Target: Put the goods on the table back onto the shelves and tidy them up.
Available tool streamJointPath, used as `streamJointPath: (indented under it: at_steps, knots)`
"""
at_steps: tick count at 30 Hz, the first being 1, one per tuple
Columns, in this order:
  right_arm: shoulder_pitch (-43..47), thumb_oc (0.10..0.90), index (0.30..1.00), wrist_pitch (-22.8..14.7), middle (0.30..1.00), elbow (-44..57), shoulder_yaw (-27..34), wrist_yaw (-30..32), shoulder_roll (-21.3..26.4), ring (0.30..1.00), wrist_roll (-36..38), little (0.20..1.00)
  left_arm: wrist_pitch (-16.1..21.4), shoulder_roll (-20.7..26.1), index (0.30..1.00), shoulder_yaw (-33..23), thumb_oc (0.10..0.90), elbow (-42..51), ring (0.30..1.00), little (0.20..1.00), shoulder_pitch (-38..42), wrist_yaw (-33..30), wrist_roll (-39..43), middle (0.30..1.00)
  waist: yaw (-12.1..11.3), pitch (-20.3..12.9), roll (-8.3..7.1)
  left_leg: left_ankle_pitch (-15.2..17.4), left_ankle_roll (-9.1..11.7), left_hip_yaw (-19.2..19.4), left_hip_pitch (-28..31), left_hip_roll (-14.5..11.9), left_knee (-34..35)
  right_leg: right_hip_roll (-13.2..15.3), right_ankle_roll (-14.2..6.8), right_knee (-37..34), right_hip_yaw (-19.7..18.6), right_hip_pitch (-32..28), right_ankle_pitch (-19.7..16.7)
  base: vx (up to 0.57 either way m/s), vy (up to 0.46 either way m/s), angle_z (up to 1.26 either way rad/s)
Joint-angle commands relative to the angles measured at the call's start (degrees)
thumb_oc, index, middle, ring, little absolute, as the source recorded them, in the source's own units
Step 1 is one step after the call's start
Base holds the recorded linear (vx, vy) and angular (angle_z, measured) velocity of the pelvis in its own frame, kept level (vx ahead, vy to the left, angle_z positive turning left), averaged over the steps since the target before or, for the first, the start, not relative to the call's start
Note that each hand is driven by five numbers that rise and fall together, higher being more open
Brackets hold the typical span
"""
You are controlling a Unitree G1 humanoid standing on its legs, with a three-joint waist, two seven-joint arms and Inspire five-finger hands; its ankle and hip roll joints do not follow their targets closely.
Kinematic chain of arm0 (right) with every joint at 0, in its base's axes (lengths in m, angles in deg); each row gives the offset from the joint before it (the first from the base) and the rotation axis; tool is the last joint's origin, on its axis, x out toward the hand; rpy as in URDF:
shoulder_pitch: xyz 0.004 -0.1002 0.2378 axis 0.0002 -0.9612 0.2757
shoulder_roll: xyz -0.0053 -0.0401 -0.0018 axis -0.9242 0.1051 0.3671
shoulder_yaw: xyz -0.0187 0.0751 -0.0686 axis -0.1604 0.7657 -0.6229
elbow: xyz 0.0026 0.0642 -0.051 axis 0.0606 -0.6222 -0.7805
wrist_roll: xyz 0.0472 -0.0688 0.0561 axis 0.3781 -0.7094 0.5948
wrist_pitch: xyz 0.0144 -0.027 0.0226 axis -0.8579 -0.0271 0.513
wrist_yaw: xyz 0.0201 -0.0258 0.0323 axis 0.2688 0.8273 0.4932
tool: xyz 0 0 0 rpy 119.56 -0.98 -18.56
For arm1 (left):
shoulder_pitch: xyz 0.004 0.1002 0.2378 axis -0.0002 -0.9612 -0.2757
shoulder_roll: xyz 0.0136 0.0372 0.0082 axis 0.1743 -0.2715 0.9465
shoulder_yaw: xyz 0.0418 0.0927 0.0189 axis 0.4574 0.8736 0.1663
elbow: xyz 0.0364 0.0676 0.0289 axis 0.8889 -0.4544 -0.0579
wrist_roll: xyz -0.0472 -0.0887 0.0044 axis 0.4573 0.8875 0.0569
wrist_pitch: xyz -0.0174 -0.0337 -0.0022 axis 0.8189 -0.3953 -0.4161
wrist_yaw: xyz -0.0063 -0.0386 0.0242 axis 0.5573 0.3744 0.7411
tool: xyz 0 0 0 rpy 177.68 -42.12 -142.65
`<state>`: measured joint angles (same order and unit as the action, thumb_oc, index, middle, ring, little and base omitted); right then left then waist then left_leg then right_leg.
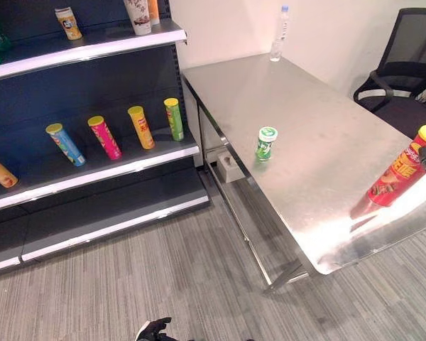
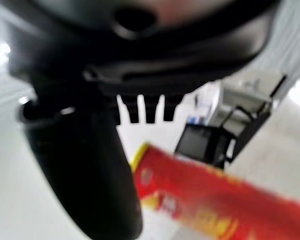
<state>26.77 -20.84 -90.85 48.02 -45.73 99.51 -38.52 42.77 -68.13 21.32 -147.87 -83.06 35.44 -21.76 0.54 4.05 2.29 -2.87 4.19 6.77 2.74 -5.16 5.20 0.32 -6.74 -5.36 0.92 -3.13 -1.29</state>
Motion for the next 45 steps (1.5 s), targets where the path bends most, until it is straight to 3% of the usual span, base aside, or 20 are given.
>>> streamJointPath:
  at_steps: [1,6,22,36,44,45]
  knots:
    - [7.2,0.800,0.900,-4.2,0.900,-0.5,2.5,-2.3,7.3,0.900,5.5,0.900,2.2,2.9,0.900,2.2,0.800,-2.4,0.900,0.900,3.9,0.8,0.6,0.900,-2.9,-1.2,-4.37,6.4,2.9,3.2,5.0,-0.2,-0.2,0.7,-4.9,0.9,4.0,-3.5,6.2,0.00,-0.011,0.07]
    - [7.7,0.800,0.900,-4.0,0.900,-2.9,2.2,-4.1,8.4,0.900,8.1,0.900,2.2,2.8,0.900,2.3,0.800,-2.7,0.900,0.900,3.3,1.3,1.2,0.900,-3.2,-1.1,-4.59,6.2,3.1,2.9,4.7,-0.1,-0.2,0.9,-5.1,0.9,4.6,-3.6,6.2,0.00,-0.002,0.03]
    - [7.5,0.800,0.900,-2.1,0.900,-7.1,1.0,-4.2,13.9,0.900,2.7,0.900,2.4,2.6,0.900,3.0,0.800,-2.6,0.900,0.900,3.6,1.0,1.3,0.900,-3.1,-0.9,-4.99,6.7,3.2,2.7,4.7,-0.1,-0.2,1.2,-5.5,1.0,5.1,-3.8,6.4,0.00,-0.001,0.01]
    - [13.6,0.800,0.900,0.8,0.900,-14.5,-8.8,-11.3,22.3,0.900,8.6,0.900,2.8,3.3,0.900,4.3,0.800,-3.0,0.900,0.900,3.8,1.9,2.4,0.900,-3.4,-0.6,-6.09,6.2,3.7,3.0,4.1,0.0,-0.2,1.2,-5.7,1.1,5.1,-3.2,6.1,0.00,0.000,0.00]
    - [13.5,0.800,0.900,1.5,0.900,-15.4,-9.5,-12.5,24.3,0.900,10.0,0.900,2.9,3.2,0.900,4.4,0.800,-3.5,0.900,0.900,3.4,2.1,2.9,0.900,-3.1,-0.6,-6.40,6.1,3.8,3.0,3.8,-0.1,-0.2,1.2,-5.9,1.3,5.2,-2.9,6.0,0.00,0.000,0.00]
    - [13.4,0.770,0.855,1.6,0.855,-15.7,-9.7,-12.5,24.4,0.855,9.9,0.855,2.9,3.1,0.900,4.5,0.800,-3.6,0.900,0.900,3.4,2.1,2.8,0.900,-3.1,-0.7,-6.44,6.0,3.9,3.0,3.8,-0.1,-0.2,1.2,-5.9,1.3,5.2,-2.9,6.0,0.00,0.000,0.00]
